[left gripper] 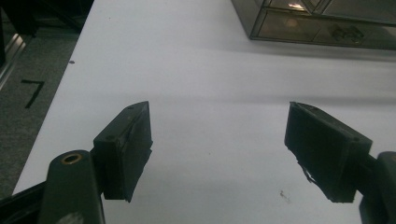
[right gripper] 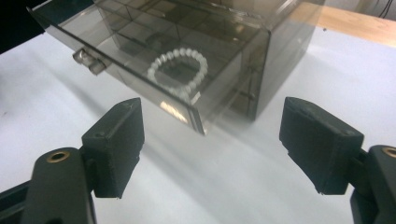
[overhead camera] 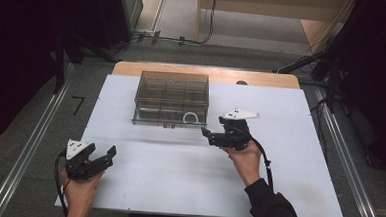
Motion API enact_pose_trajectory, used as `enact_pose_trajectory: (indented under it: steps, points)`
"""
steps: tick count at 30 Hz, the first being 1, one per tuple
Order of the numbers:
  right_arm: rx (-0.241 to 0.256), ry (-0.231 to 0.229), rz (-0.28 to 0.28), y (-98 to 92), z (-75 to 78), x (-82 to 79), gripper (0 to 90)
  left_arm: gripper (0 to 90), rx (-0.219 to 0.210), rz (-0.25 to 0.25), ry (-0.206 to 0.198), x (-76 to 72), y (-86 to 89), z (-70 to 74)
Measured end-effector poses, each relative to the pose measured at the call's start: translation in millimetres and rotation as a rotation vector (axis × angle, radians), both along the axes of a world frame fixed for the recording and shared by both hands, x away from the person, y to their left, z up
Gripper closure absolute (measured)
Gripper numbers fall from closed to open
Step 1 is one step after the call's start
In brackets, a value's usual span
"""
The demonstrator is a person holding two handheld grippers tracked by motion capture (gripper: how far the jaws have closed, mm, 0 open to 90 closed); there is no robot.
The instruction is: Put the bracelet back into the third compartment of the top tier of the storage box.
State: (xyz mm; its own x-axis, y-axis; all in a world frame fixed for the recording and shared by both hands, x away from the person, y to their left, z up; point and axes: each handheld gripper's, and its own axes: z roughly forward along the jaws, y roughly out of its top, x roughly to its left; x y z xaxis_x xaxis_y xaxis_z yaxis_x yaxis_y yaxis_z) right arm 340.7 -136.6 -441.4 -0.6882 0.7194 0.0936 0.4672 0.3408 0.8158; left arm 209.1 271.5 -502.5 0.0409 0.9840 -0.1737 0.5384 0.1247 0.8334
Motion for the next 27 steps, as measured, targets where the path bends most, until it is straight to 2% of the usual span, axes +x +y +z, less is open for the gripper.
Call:
enact_pose_trajectory:
  steps: [10,19,27]
  points:
    - [-0.001,0.016,-0.026,-32.7,-6.7,-13.8,19.9,23.5,0.001,-0.003,-0.001,-0.3,-0.6,0.3]
    - [-0.002,0.027,-0.089,-72.6,-11.4,-22.2,19.9,23.6,0.001,-0.006,-0.001,-0.2,-1.3,0.4]
    - [-0.003,0.028,-0.122,-98.2,-12.7,-33.7,19.9,23.6,0.001,-0.004,-0.002,-0.3,-2.1,0.9]
